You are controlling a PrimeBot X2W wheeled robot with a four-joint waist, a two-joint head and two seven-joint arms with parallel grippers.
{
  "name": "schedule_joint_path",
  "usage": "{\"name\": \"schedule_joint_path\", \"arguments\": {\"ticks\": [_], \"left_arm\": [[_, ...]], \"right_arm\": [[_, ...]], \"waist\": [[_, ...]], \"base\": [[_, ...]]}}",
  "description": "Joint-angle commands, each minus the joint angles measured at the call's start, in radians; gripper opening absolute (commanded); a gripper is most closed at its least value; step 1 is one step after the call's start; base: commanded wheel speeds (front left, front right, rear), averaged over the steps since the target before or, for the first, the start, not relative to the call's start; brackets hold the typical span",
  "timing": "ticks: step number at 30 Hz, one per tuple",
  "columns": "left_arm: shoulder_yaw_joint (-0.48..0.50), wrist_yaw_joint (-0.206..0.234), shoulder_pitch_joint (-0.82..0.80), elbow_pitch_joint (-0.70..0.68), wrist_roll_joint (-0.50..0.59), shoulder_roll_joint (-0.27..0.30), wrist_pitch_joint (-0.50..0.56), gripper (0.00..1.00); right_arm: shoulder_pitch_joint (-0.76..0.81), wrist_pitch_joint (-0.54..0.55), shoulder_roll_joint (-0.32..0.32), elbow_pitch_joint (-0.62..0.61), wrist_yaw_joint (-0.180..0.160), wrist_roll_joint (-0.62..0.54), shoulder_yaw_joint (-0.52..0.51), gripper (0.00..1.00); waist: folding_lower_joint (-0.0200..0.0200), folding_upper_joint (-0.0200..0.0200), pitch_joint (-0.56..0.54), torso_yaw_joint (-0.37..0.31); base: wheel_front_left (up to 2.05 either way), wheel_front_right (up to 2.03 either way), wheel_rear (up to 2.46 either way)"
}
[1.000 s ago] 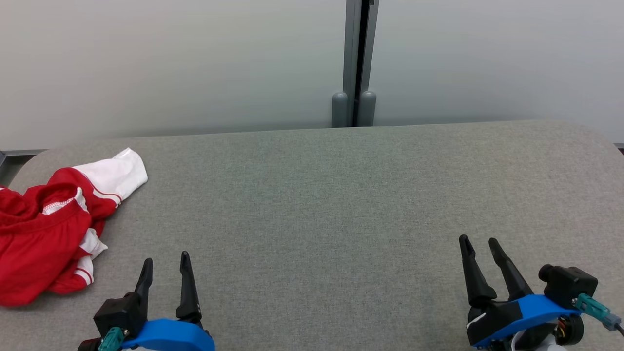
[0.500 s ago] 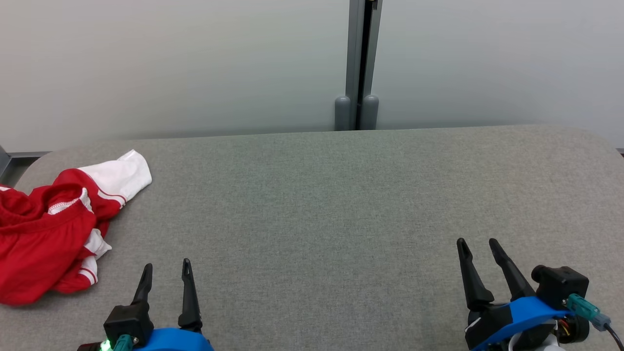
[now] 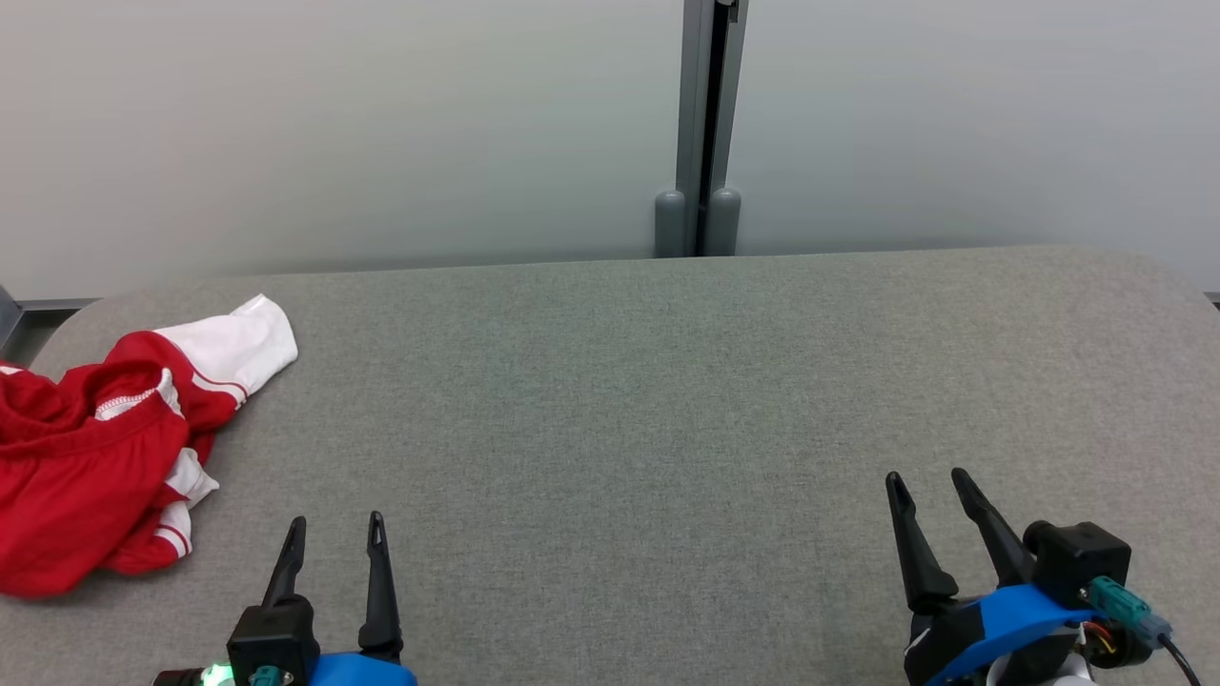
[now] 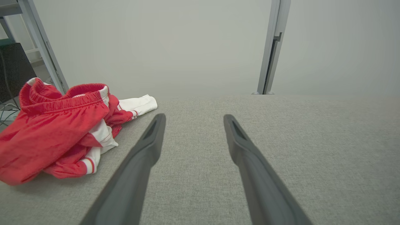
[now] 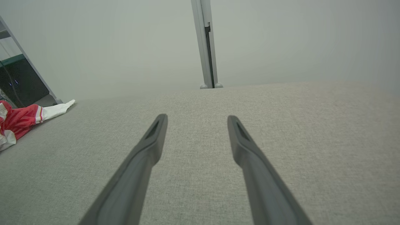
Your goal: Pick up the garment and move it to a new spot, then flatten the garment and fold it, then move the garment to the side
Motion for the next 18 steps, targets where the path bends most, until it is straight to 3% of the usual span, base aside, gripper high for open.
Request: {"name": "schedule_joint_path", "arguments": {"ticks": [1,18], "left_arm": [[-0.006,0.005,0.004,-0.006,0.015,0.003,-0.006,1.0],[-0.015,0.026,0.023,-0.05,0.012,0.016,0.019,1.0]], "right_arm": [[-0.006,-0.009,-0.007,-0.001,0.002,-0.019,0.0,1.0],[-0.005,-0.02,-0.007,0.003,0.003,-0.018,0.001,1.0]], "waist": [[0.0,-0.0001,0.001,0.0],[0.0,-0.0001,0.013,0.005]], "base": [[0.0,0.0,0.0],[0.0,0.0,0.0]]}}
